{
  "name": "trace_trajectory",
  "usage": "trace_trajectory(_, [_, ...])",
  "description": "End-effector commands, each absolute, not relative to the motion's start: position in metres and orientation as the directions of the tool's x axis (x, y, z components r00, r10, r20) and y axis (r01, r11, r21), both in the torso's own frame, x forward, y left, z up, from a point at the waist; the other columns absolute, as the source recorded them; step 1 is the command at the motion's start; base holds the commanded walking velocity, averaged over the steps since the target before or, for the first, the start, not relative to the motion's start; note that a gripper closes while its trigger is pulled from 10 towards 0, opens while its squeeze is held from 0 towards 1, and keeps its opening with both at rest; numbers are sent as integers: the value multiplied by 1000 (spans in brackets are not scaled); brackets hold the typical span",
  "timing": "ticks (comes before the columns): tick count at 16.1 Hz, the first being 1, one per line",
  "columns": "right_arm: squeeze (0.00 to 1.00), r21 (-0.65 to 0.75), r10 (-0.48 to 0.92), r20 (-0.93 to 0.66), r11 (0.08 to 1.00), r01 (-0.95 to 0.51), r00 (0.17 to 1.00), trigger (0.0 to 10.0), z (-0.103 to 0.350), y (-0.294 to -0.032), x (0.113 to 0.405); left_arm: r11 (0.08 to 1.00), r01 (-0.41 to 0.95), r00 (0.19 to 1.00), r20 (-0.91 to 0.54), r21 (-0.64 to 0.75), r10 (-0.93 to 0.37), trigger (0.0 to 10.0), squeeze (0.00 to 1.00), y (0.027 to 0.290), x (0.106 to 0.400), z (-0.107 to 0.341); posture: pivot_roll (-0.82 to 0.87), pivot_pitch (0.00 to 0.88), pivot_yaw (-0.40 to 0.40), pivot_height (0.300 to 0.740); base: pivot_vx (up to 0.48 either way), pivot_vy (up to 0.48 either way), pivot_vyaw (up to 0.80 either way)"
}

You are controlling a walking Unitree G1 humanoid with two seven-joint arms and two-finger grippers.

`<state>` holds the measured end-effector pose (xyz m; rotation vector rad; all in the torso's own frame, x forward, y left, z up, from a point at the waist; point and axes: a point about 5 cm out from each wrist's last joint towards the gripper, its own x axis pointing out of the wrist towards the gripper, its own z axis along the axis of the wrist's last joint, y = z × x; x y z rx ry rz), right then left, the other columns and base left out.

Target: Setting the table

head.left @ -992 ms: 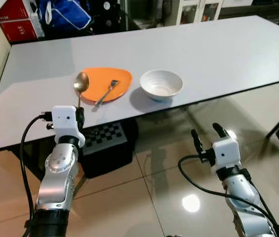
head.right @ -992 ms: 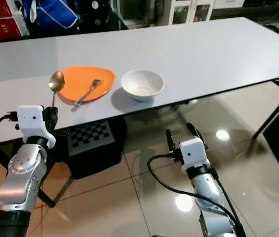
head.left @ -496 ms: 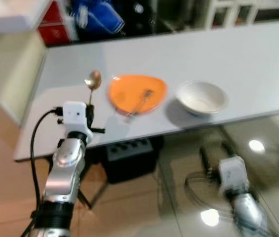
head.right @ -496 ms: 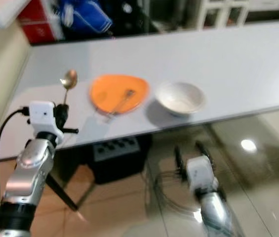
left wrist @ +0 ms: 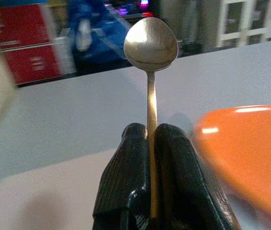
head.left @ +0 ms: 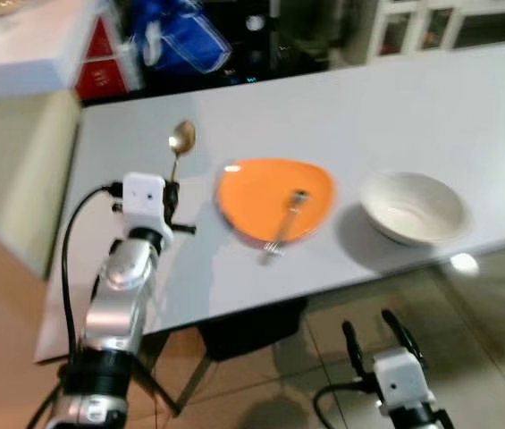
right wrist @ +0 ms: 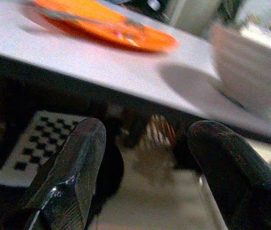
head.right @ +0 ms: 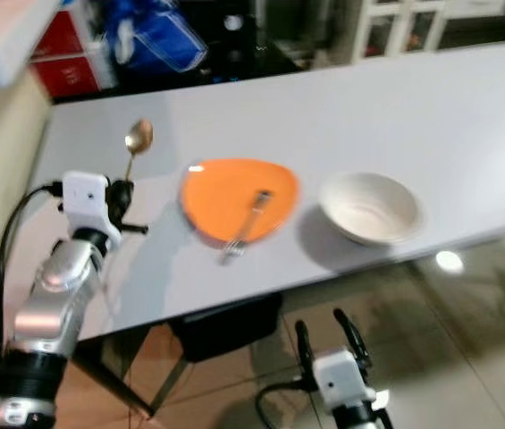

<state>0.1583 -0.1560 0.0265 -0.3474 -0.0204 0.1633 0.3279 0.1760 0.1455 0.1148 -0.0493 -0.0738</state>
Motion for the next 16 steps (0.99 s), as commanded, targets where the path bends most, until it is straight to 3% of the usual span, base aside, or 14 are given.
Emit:
trace_trajectory(1, [0,-340,173,-6,926,-164,985,10000,26,-151,154,991,48,998,26,122,-52,0,0,185,326,140,-94,44,78,740,0,0,0])
trace_trajectory(3, [0,-350,156,14,926,-142,988,10000,34,-159,166,987,76,996,30,139,-81,0,0,182,329,141,-106,43,90,740,0,0,0])
trace_trajectory(9, [0,-353,140,17,927,-125,990,10000,36,-162,165,980,126,991,22,156,-131,0,0,176,331,141,-114,55,101,740,0,-394,0])
trace_trajectory(10, [0,-344,126,17,932,-112,992,10000,36,-164,164,979,138,990,17,153,-142,1216,0,175,331,141,-117,56,104,740,0,0,0])
trace_trajectory(13, [0,-290,36,-27,956,-42,999,10000,30,-175,160,972,180,983,8,154,-183,0,0,172,332,141,-125,64,118,740,0,0,0])
trace_trajectory(16, [0,-287,-22,-36,958,11,999,10000,29,-183,163,967,202,979,-2,158,-204,0,0,169,334,140,-136,66,129,740,0,0,0])
